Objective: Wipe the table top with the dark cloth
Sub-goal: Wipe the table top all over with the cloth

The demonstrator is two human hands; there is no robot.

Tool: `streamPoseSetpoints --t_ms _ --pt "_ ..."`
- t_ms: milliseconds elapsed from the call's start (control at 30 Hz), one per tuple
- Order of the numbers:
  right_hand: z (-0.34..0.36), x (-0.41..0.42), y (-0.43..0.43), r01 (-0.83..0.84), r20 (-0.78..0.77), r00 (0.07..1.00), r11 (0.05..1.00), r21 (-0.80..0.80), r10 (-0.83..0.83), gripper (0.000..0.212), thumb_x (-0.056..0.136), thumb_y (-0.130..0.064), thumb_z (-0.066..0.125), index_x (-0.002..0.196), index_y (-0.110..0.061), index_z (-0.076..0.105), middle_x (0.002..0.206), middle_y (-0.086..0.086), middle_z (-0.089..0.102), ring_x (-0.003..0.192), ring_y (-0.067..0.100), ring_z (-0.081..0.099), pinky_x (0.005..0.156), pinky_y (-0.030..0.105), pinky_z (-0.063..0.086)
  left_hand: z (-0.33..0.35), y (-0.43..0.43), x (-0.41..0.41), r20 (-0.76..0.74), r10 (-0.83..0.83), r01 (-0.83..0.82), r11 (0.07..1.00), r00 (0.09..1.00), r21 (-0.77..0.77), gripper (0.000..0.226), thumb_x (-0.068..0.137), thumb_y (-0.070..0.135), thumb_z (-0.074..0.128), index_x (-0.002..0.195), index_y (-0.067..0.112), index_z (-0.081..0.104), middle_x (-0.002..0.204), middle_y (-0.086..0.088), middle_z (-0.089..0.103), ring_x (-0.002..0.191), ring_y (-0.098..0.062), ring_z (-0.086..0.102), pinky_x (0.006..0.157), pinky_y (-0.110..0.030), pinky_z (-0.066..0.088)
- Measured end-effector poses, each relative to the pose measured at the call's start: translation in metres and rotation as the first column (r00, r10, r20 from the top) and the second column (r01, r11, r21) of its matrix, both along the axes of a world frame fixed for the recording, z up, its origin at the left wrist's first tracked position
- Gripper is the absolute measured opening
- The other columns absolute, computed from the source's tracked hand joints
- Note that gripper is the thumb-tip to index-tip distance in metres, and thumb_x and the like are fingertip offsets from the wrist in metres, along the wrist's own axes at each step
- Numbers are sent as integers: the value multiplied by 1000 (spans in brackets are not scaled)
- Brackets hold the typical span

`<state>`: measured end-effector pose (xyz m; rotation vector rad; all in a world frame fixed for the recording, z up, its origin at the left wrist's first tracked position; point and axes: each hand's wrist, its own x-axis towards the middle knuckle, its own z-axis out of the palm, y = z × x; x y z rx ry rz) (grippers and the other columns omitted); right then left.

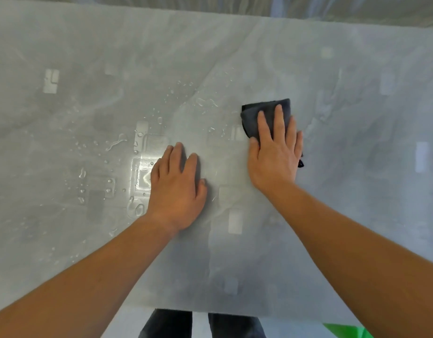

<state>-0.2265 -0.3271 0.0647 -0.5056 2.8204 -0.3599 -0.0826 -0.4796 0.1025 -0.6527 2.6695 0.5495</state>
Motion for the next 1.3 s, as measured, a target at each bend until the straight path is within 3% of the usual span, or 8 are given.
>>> streamPoseSetpoints --t_ms 67,233,300,500,700,1000,1200,1300 --pt "1 11 -7 -33 -24 999 999 15 33 57 104 -38 32 158 -29 21 169 3 8 153 37 6 123 55 6 0 -3 -5 -37 -10 10 1000 999 -2 44 94 36 42 134 16 44 153 -16 27 145 -37 22 117 -52 21" --pt "4 48 28 -432 -18 901 899 67 434 55 103 -37 37 156 -24 31 167 7 19 151 40 16 122 58 14 -2 -14 -29 -80 -18 20 1000 997 21 49 97 34 43 144 19 36 164 -13 8 153 -30 0 123 -46 8" --pt "3 25 29 -409 -15 912 909 78 411 55 102 -39 39 155 -27 32 167 5 19 152 38 16 123 55 12 -4 -23 -42 -83 -32 33 999 996 11 57 98 35 42 150 18 28 165 -14 2 153 -30 -5 123 -44 4" --pt "1 -44 -20 17 -3 1000 998 67 -17 58 105 -37 32 159 -30 14 169 2 1 154 35 0 124 54 2 -11 -49 -68 -96 -69 66 997 993 -33 61 99 37 39 154 16 22 166 -15 0 152 -31 -7 122 -44 1" --pt "3 21 -8 -312 -19 950 948 57 313 57 102 -35 38 157 -28 25 168 3 13 153 37 10 123 55 10 -12 -59 -78 -114 -62 63 998 992 2 56 98 35 44 148 14 30 164 -18 8 152 -32 1 121 -44 6" --pt "-2 -74 -57 63 -21 998 998 27 -62 56 105 -40 28 159 -33 16 169 -2 4 154 30 -1 125 51 -1 -15 -92 -109 -136 -61 57 998 989 -27 62 96 35 44 151 12 26 164 -18 6 152 -33 -1 122 -45 7" --pt "3 -34 -34 -263 -4 964 961 85 264 55 105 -39 34 158 -32 21 169 -1 6 154 32 5 125 50 4 -15 -100 -118 -126 -67 63 997 990 -38 60 94 40 38 147 13 33 161 -18 17 151 -35 9 121 -46 15" --pt "5 -64 -32 -257 13 966 962 93 257 55 104 -42 31 158 -33 22 169 -2 7 155 30 6 125 49 3 -16 -100 -116 -116 -74 71 997 990 -37 61 96 41 38 149 13 31 162 -18 16 151 -34 8 122 -47 15"
